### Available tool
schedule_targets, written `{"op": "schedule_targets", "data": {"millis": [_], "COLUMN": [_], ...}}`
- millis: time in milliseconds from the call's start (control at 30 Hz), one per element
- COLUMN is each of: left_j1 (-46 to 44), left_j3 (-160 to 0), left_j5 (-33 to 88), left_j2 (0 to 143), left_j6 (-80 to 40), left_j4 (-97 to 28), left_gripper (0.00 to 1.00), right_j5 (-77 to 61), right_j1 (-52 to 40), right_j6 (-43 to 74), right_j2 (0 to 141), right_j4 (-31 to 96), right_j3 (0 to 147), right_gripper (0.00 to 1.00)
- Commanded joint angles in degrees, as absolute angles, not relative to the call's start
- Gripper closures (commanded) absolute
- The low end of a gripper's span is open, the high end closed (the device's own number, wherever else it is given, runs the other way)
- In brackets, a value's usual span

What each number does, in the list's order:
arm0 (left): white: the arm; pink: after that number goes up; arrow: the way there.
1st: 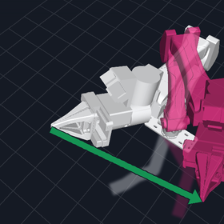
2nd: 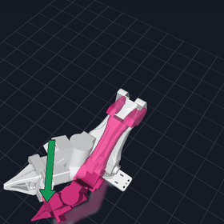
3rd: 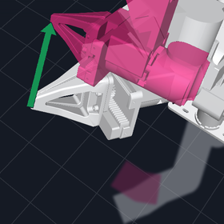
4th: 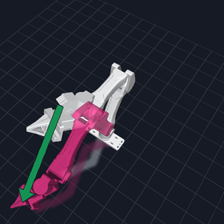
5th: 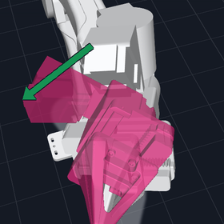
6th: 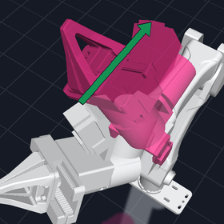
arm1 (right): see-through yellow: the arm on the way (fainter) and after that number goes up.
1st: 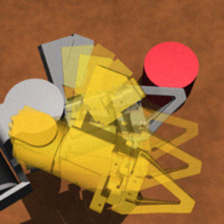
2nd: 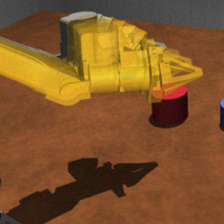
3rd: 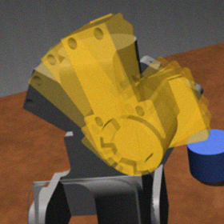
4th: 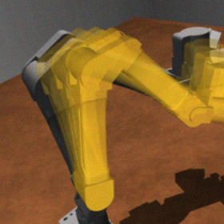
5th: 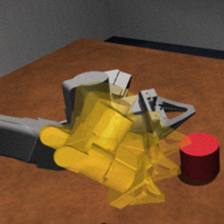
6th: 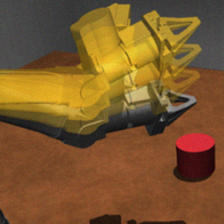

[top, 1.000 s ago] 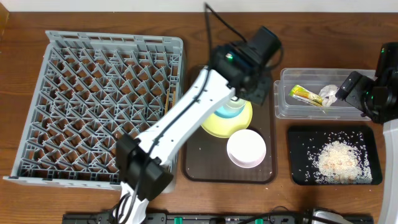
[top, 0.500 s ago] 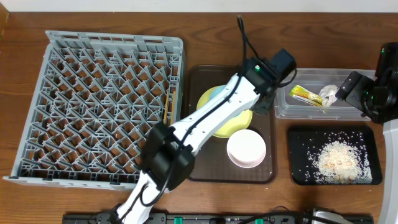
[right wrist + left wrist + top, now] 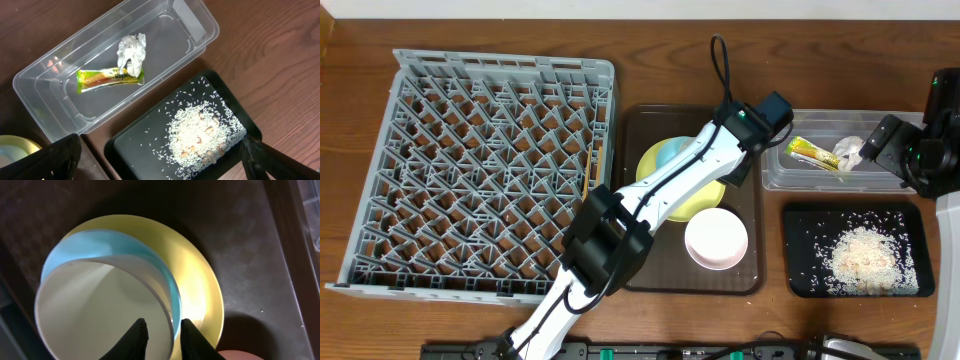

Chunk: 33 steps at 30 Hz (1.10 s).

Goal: Sort waste into correct bins and load items into the dishwasher
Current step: 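Grasp the white cup rim with the left gripper, then lift the white cup and carry it to the rack's far corner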

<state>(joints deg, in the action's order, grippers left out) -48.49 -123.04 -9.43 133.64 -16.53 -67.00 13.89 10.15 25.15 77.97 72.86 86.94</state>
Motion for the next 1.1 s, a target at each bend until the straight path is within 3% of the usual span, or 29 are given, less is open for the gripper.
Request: {"op": "schedule_targets", "data": {"millis": [0, 100, 200, 400, 633, 833, 1067], "left_j1": [-48.4, -48.4, -48.3, -47.9, -46.8, -40.1, -19.4], "left_j3": [-121.9, -119.7, -118.1, -118.4, -118.9, -118.9, -118.8], "left_j5": [-11.2, -11.2, -12.3, -18.6, -16.9, -1.0, 33.8], "left_j2": [133.7, 133.7, 133.7, 131.9, 120.9, 108.1, 102.3], "left_j6": [-16.6, -16.6, -16.6, -16.6, -15.3, -12.1, -5.4], "left_j4": [-66.7, -65.4, -64.8, -65.5, -67.0, -66.8, -66.6], "left_gripper": [0.77, 0.78, 0.92, 0.92, 0.93, 0.92, 0.92], "right_j5": [14.3, 14.3, 14.3, 14.3, 14.3, 14.3, 14.3], "right_j1": [10.5, 10.5, 10.5, 10.5, 10.5, 10.5, 10.5], "right_j6": [24.8, 24.8, 24.8, 24.8, 24.8, 24.8, 24.8], "right_j2": [77.9, 77.9, 77.9, 77.9, 77.9, 77.9, 77.9], "right_j4": [72.9, 72.9, 72.9, 72.9, 72.9, 72.9, 72.9], "right_j3": [87.3, 87.3, 87.3, 87.3, 87.3, 87.3, 87.3], "right_gripper": [0.01, 0.01, 0.01, 0.01, 0.01, 0.01, 0.01]}}
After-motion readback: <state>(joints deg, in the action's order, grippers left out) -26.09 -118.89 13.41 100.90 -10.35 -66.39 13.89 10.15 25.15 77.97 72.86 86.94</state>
